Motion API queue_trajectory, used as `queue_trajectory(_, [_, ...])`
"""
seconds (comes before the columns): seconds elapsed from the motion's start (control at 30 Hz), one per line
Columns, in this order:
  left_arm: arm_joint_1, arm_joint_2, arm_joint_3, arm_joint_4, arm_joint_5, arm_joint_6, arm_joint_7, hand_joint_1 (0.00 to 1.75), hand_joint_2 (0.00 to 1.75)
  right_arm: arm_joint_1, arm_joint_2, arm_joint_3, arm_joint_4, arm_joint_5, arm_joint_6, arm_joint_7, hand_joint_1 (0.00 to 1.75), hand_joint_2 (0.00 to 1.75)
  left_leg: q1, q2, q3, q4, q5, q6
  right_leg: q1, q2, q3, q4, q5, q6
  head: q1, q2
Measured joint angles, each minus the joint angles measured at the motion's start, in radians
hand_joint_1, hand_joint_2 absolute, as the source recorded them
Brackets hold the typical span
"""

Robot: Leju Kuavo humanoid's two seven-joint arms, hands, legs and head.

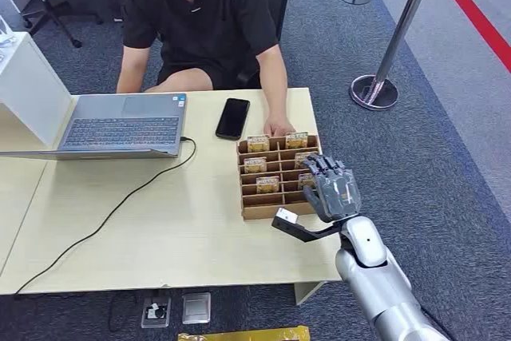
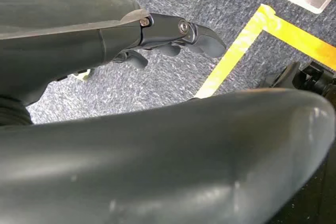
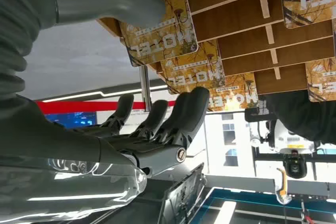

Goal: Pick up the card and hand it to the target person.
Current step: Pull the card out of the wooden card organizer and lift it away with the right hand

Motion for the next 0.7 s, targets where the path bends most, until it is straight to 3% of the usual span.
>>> queue_trajectory(0.33, [0.0,0.0,0.0,0.0,0.0,0.004,0.0,0.0,0.0,-0.001,0.0,0.0,0.0,0.009,0.001,0.01,0.56,1.75,0.0,0.0,0.0,0.0,0.0,0.0,0.0,0.0,0.0,0.0,0.0,0.0,0.0,0.0])
queue_trajectory(0.57, [0.0,0.0,0.001,0.0,0.002,0.006,0.0,0.0,0.0,-0.001,0.0,0.0,-0.002,0.035,0.024,0.018,0.78,1.75,0.0,0.0,0.0,0.0,0.0,0.0,0.0,0.0,0.0,0.0,0.0,0.0,0.0,0.0])
queue_trajectory(0.7, [0.0,0.0,0.004,0.0,0.003,0.004,0.0,0.0,0.0,-0.004,-0.004,0.0,-0.003,0.037,0.04,0.021,0.66,1.75,0.0,0.0,0.0,0.0,0.0,0.0,0.0,0.0,0.0,0.0,0.0,0.0,0.0,0.0])
